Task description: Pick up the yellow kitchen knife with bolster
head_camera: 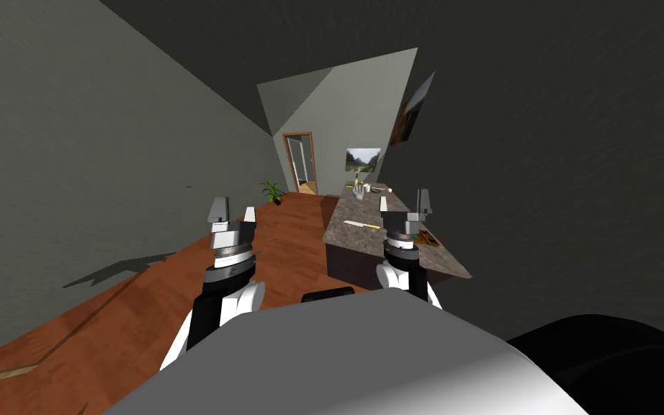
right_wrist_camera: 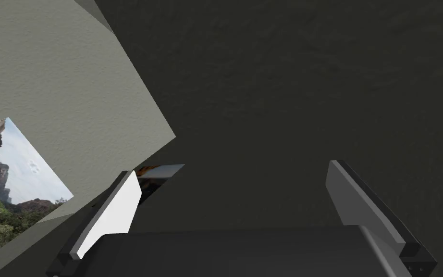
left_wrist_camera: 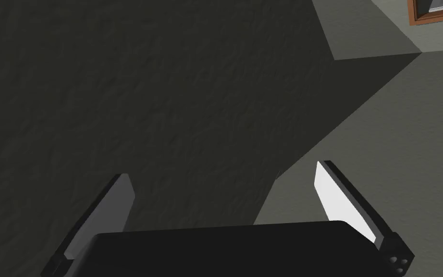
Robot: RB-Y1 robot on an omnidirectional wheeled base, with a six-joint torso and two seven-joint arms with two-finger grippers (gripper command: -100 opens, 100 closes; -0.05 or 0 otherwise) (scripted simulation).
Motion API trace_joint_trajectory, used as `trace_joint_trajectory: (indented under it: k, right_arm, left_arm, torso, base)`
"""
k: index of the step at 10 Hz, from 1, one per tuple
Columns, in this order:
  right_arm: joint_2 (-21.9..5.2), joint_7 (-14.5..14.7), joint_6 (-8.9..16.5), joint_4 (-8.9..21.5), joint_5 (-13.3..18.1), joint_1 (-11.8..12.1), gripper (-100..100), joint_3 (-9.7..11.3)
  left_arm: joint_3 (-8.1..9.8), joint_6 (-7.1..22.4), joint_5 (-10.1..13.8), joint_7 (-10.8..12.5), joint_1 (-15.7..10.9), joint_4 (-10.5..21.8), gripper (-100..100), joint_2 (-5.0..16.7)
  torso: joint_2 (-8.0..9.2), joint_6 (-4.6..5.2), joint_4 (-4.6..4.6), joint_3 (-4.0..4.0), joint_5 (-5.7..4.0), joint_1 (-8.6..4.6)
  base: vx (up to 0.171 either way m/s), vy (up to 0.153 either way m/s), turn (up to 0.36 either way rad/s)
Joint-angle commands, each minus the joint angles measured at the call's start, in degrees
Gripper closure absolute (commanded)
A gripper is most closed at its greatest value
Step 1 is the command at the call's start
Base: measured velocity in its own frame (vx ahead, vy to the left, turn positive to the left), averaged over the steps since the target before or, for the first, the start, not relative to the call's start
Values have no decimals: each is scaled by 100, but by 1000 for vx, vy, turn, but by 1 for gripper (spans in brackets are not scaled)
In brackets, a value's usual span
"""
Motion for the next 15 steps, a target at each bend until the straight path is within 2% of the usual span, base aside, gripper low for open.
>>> trace_joint_trajectory:
  k: [1,5,9,10,13,14,15]
  right_arm:
    - [-277,-47,-12,85,90,-77,-100,-86]
    - [-908,-201,-60,385,415,-326,-100,-370]
    - [-1609,-414,-158,846,940,-651,-100,-752]
    - [-1672,-414,-158,846,940,-651,-100,-752]
    - [-2245,-579,-268,1292,1448,-889,-100,-1047]
    - [-2324,-579,-268,1292,1455,-889,-100,-1047]
    - [-2527,-631,-313,1462,1650,-960,-100,-1139]
  left_arm:
    - [0,0,0,0,0,0,0,0]
    - [0,0,0,0,0,0,0,0]
    - [0,0,0,0,0,0,0,0]
    - [0,0,0,0,0,0,0,0]
    - [0,0,0,0,0,0,0,0]
    - [0,0,0,0,0,0,0,0]
    - [0,0,0,0,0,0,0,0]
  torso:
    - [0,0,0,0,0,0]
    - [4,-1,1,2,2,10]
    - [3,-1,1,1,3,11]
    - [2,-1,0,1,3,14]
    - [0,-1,0,0,3,11]
    - [0,-1,0,0,3,14]
    - [1,1,0,0,3,11]
  base:
    - [-6,13,22]
    - [-11,30,32]
    - [-11,37,53]
    - [-7,33,18]
    - [-6,37,73]
    - [-4,32,42]
    - [-1,28,65]
